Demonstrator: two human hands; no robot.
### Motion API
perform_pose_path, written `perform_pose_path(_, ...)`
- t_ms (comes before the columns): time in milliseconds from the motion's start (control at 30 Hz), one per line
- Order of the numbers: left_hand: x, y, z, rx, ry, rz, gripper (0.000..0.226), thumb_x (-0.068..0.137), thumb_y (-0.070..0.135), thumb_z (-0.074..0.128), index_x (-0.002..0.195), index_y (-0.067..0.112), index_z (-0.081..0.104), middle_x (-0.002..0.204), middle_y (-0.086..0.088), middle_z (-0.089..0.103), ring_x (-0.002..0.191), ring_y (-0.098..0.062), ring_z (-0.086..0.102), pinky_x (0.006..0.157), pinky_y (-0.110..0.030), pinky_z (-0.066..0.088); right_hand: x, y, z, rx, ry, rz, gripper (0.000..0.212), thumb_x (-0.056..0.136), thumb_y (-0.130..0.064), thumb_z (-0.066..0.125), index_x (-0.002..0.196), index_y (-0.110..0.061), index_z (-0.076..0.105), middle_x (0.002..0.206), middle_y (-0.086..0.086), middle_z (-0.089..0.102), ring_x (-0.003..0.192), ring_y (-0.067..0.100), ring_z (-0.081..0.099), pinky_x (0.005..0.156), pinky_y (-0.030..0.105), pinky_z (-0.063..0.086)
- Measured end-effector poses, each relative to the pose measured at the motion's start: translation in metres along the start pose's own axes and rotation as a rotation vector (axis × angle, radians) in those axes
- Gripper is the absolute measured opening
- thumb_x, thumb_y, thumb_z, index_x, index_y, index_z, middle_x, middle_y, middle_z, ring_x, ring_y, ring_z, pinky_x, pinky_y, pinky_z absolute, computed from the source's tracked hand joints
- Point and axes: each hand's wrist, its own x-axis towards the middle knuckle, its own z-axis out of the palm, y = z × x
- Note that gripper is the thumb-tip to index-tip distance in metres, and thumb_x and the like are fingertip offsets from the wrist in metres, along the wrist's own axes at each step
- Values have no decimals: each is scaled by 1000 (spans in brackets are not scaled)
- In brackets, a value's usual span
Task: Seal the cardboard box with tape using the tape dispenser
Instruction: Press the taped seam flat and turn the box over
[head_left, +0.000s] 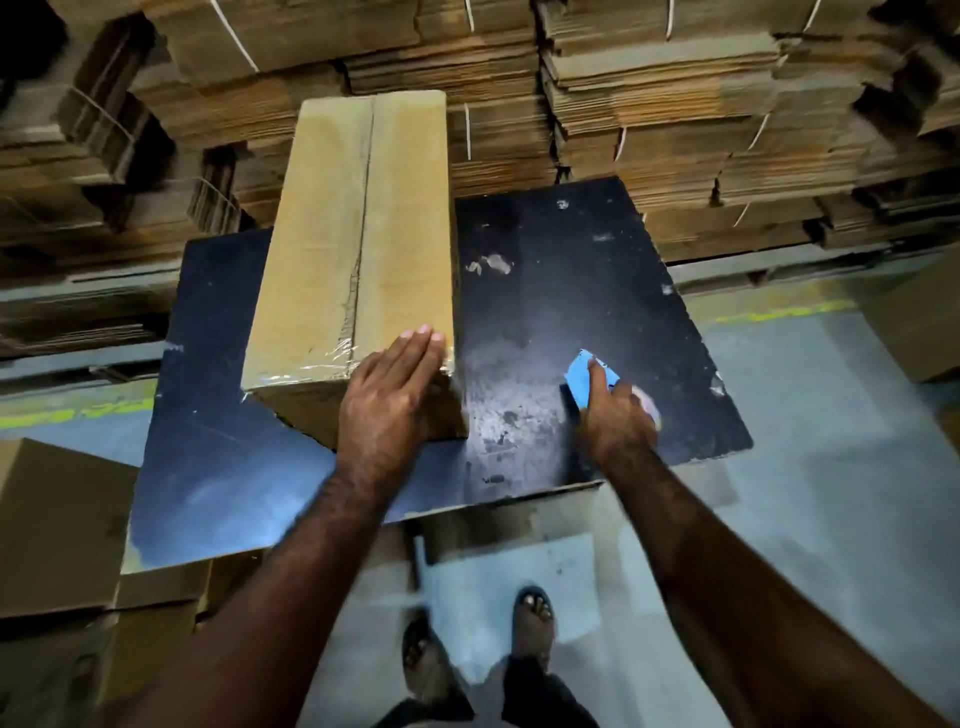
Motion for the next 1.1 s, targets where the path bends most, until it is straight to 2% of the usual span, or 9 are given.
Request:
perform_pose_path(167,-1,-3,3,22,57,60,60,89,3,71,145,12,52,149,-7,51,136,-26,52,106,-45,44,5,1,26,-60,-25,-7,64,103,-13,34,157,-17,1,149,23,34,133,36,38,107,43,35)
perform_pose_path(333,-1,-1,-2,20,60,92,56,88,-4,57,143,7,54,148,-11,52,135,-28,52,104,-46,47,0,-6,9,-20,-59,-10,47,101,-40,41,143,-21,45,132,16,59,120,34,55,100,39,41)
perform_pose_path(400,-2,3,-12,22,10,89,58,84,3,45,142,5,54,147,-14,53,134,-30,53,104,-47,48,-9,-23,-22,-83,-106,-36,46,88,-35,55,133,-25,49,129,10,60,118,33,57,97,40,46)
perform_pose_path(533,-18,1,-38,9,-121,130,72,77,17,43,148,3,44,155,-15,42,145,-30,38,115,-50,34,-42,-66,-86,129,178,-155,35,87,-37,56,121,-27,59,117,11,65,106,37,62,86,45,49)
perform_pose_path(600,-36,-10,-50,-63,-40,86,78,75,18,55,150,4,40,159,-13,36,149,-28,31,122,-46,23,-58,-96,-101,345,349,-325,26,88,-36,58,113,-27,62,102,7,69,94,36,64,77,41,51)
perform_pose_path(700,-61,-39,-62,-226,336,-245,54,79,19,61,130,3,60,135,-15,59,127,-32,54,110,-40,39,-77,-158,-100,536,397,-690,20,86,-25,60,105,-25,66,91,-1,68,84,25,63,72,36,52)
perform_pose_path(800,-68,-88,-62,-612,576,-1014,15,90,28,61,88,13,65,84,-4,65,81,-26,61,75,-38,53,-85,-224,-81,458,323,-912,25,87,-26,56,108,-20,69,102,2,68,94,23,63,84,33,50)
perform_pose_path(900,-60,-120,-67,-1317,214,-1524,41,99,44,53,74,12,60,58,-2,54,52,-20,51,48,-25,38,-80,-273,-60,307,257,-938,33,91,-26,54,119,-14,67,116,7,66,108,26,59,92,31,43)
perform_pose_path(1100,-49,-135,-70,-1609,-155,-1501,43,98,49,49,75,15,61,61,1,54,45,-14,50,48,-21,37,-75,-306,-38,174,170,-813,48,100,-34,42,143,-12,49,149,9,48,139,23,40,115,37,31)
